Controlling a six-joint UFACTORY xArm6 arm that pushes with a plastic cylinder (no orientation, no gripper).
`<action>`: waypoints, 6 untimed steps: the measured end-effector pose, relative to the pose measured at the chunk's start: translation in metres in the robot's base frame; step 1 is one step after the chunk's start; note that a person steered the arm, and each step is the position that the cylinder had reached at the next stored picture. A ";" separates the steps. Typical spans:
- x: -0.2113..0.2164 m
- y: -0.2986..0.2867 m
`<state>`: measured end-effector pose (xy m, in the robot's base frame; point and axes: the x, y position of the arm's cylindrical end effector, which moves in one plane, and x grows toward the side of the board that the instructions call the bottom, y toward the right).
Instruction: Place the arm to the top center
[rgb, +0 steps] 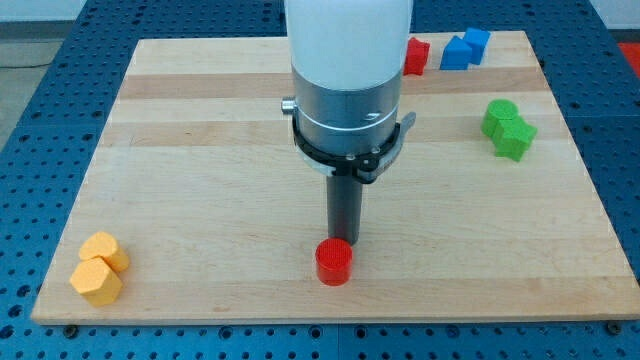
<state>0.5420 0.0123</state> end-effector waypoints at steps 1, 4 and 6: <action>-0.008 0.003; -0.174 0.003; -0.283 0.005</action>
